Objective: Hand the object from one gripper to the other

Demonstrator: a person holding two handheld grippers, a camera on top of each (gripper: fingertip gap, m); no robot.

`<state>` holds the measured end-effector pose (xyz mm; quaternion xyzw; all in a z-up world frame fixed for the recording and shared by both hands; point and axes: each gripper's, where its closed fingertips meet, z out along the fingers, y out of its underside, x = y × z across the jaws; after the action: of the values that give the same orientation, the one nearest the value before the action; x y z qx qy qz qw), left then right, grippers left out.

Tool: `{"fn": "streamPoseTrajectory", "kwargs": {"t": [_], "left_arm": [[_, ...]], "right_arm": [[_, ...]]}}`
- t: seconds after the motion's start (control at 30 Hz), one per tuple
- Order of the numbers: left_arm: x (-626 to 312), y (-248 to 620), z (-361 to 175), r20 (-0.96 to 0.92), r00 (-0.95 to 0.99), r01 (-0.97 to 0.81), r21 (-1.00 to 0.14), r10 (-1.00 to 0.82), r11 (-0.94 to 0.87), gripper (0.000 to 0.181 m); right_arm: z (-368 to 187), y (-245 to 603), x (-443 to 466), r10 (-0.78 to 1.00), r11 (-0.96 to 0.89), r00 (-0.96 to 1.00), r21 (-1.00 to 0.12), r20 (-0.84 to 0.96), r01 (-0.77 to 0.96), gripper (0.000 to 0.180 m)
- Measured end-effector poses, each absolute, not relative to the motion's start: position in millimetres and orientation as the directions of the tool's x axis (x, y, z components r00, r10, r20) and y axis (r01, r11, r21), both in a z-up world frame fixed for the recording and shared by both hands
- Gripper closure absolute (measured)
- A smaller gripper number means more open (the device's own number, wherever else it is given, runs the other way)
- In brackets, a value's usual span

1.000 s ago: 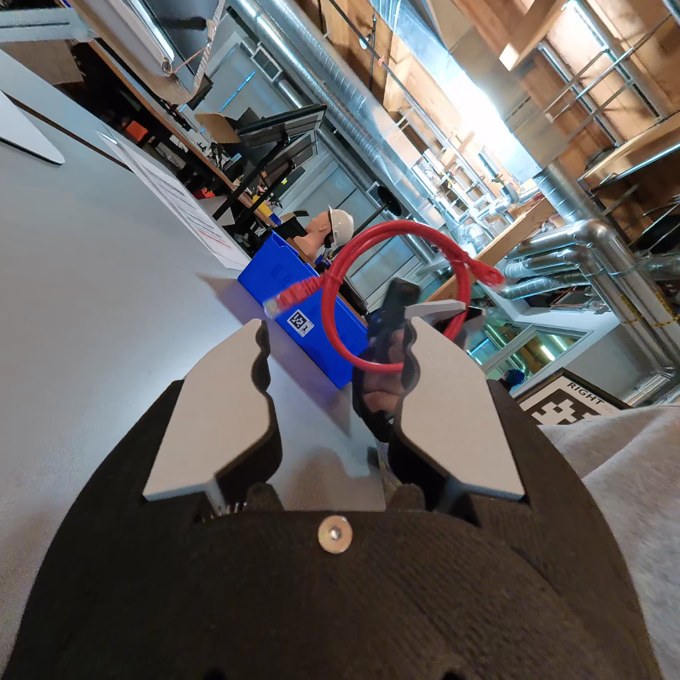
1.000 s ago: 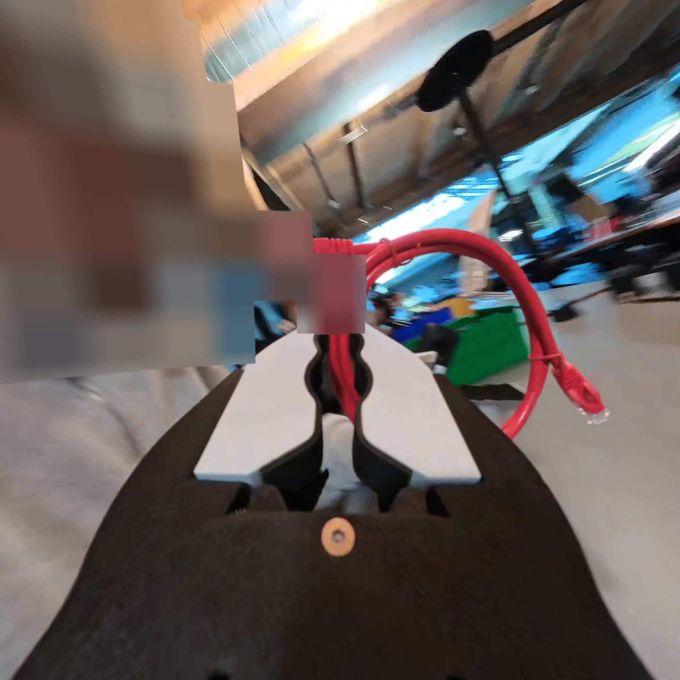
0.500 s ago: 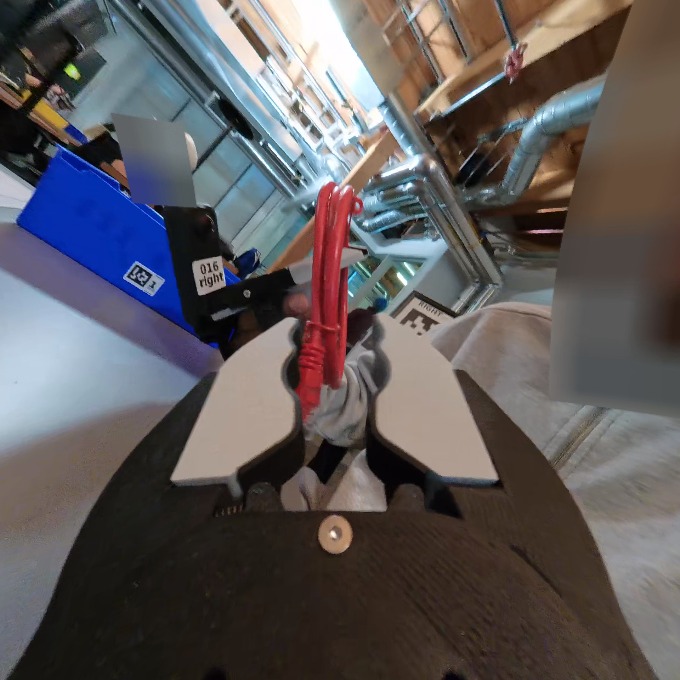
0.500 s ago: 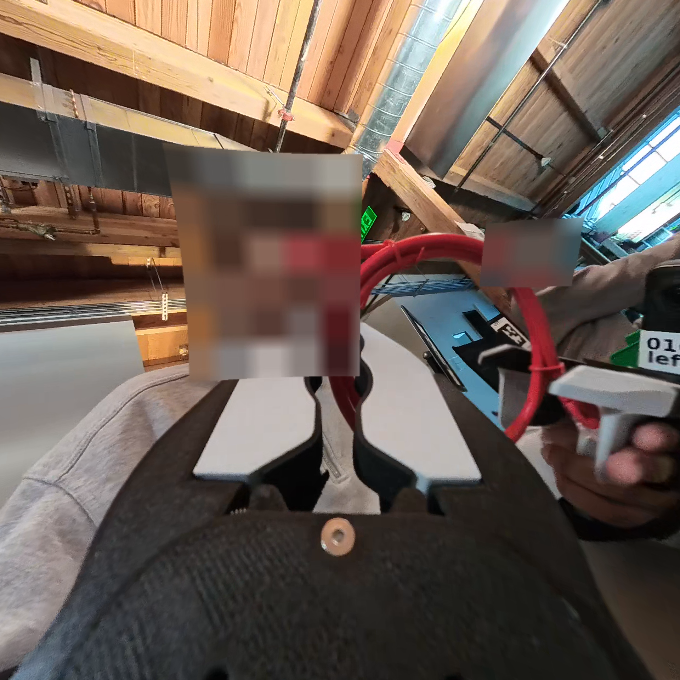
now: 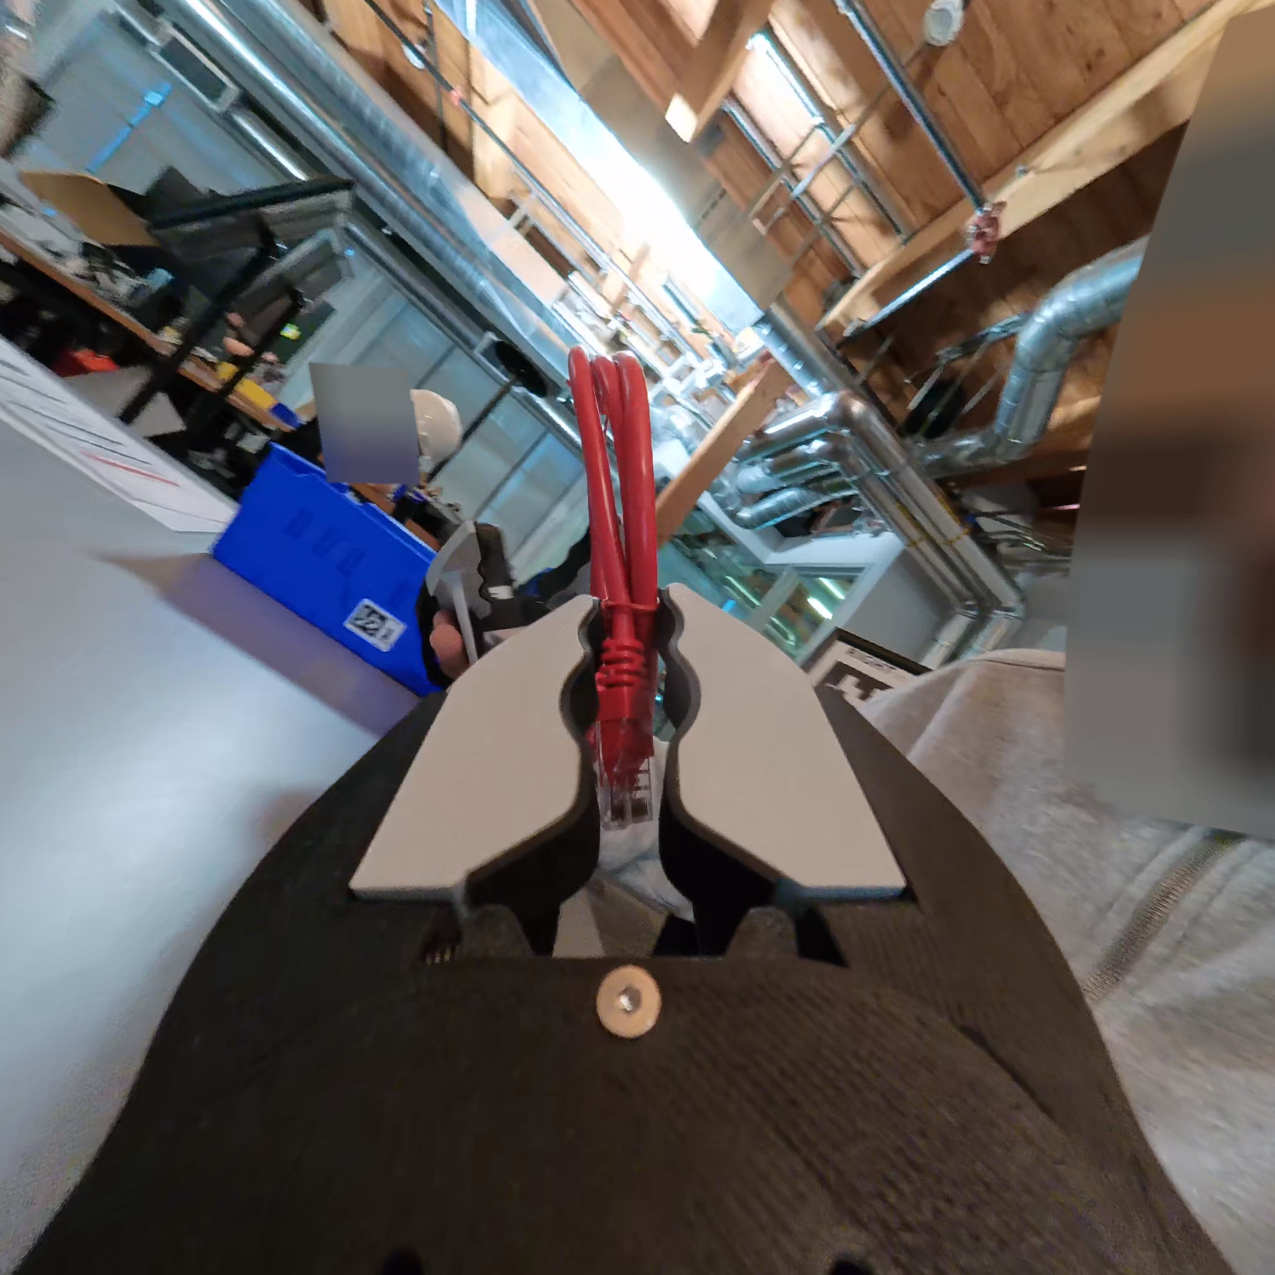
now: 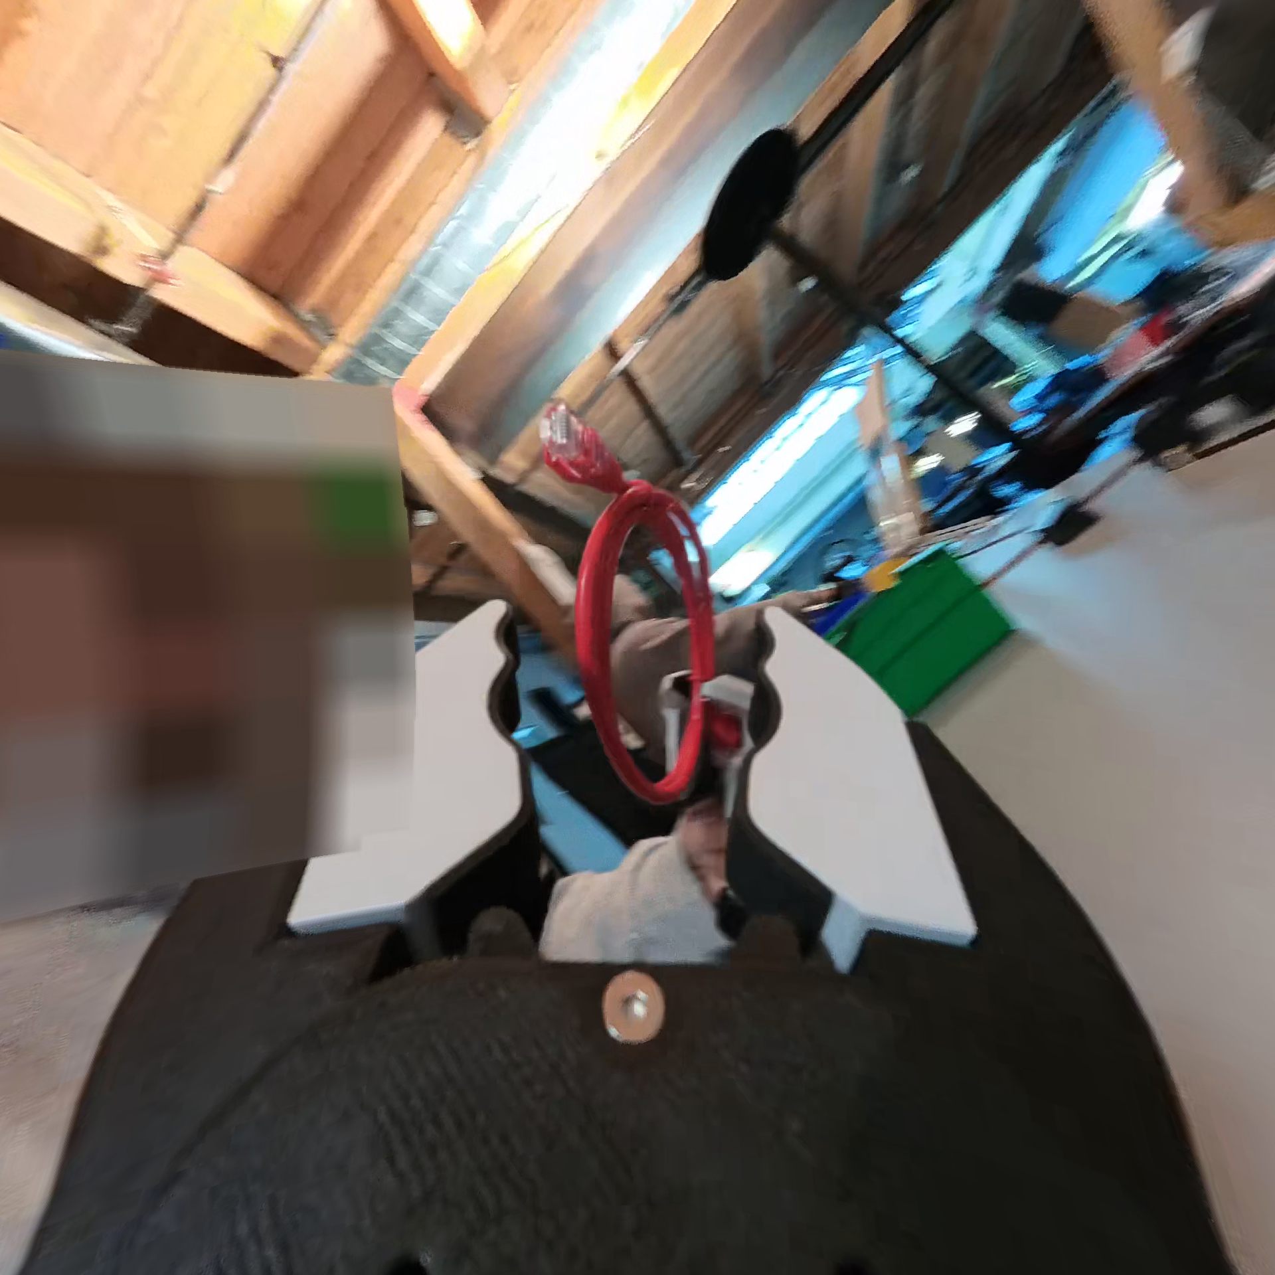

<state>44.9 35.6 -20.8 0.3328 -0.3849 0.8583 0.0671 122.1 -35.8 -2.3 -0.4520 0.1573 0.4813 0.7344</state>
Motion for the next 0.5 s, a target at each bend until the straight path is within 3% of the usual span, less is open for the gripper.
{"fn": "streamPoseTrajectory", "kwargs": {"t": [0.03,0.17,0.33,0.47,0.5], "left_arm": [[48,39,-24,0.633,-0.753,-0.355,-0.619,-0.177,-0.701,0.165],[59,47,-37,0.704,-0.678,-0.384,-0.584,-0.211,-0.715,0.165],[66,50,-60,0.745,-0.600,-0.465,-0.621,-0.292,-0.630,0.165],[60,52,-66,0.740,-0.603,-0.521,-0.648,-0.297,-0.555,0.165],[58,50,-68,0.745,-0.604,-0.550,-0.647,-0.283,-0.528,0.165]], "right_arm": [[-6,-35,130,0.495,0.173,0.555,-0.550,-0.669,-0.817,0.109],[-14,-34,145,0.246,0.282,0.786,-0.734,-0.567,-0.618,0.099],[-20,-41,165,-0.060,0.232,0.957,-0.937,-0.283,-0.263,0.100],[-27,-48,169,-0.090,0.125,0.985,-0.983,-0.144,-0.133,0.109],[-34,-47,164,-0.047,0.073,0.989,-0.988,-0.142,-0.138,0.121]]}}
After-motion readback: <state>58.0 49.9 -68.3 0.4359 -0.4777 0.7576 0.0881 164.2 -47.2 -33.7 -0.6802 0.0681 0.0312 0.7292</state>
